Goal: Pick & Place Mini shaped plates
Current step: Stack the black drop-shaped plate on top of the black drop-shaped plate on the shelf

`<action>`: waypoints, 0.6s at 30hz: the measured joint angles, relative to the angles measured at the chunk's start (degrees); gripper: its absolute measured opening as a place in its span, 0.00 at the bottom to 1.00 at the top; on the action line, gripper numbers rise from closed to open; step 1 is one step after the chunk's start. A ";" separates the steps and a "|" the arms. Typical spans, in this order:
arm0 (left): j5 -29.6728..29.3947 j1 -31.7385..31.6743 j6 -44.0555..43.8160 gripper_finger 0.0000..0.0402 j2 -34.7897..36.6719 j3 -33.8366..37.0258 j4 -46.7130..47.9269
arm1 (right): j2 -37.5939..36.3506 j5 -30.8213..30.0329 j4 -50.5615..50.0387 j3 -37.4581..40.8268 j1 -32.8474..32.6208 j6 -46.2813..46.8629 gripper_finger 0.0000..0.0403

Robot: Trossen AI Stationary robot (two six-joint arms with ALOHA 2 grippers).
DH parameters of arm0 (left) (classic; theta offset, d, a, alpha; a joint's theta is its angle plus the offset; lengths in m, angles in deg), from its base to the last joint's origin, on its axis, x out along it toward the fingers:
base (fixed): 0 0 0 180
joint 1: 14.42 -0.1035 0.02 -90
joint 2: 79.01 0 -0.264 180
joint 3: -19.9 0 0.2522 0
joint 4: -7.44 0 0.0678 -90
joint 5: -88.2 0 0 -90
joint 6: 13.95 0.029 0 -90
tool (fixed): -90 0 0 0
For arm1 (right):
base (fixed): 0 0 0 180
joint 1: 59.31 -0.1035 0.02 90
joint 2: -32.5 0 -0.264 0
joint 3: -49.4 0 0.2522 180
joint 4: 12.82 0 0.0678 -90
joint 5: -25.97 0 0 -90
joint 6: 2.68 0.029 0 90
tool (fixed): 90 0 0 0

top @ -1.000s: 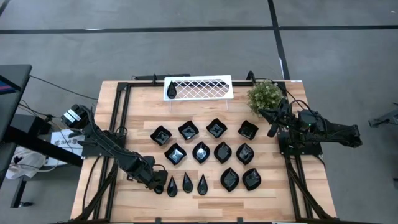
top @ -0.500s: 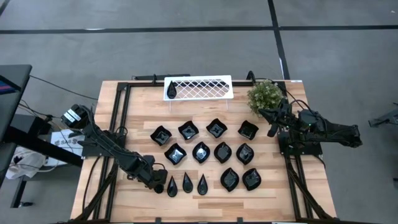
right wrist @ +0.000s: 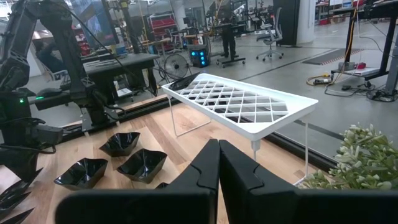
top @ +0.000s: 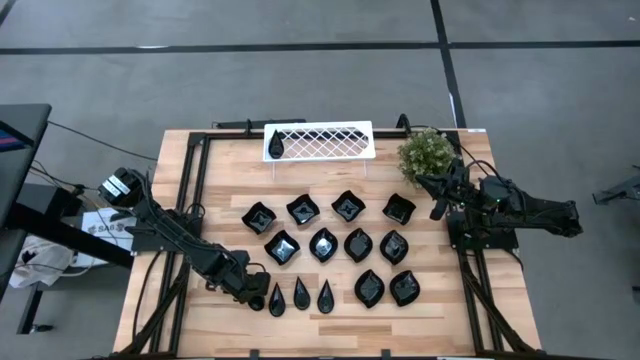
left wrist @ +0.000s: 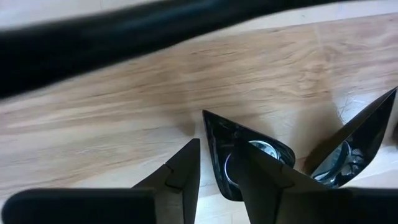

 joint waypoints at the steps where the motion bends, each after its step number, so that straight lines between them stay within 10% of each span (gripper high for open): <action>1: 0.00 0.00 -0.02 0.24 0.00 -0.01 -0.02 | 0.02 0.00 0.00 0.00 -0.01 0.02 0.00; 18: -0.22 0.02 -0.39 0.02 0.04 0.00 -0.57 | 0.00 0.01 0.00 0.02 -0.02 0.00 0.00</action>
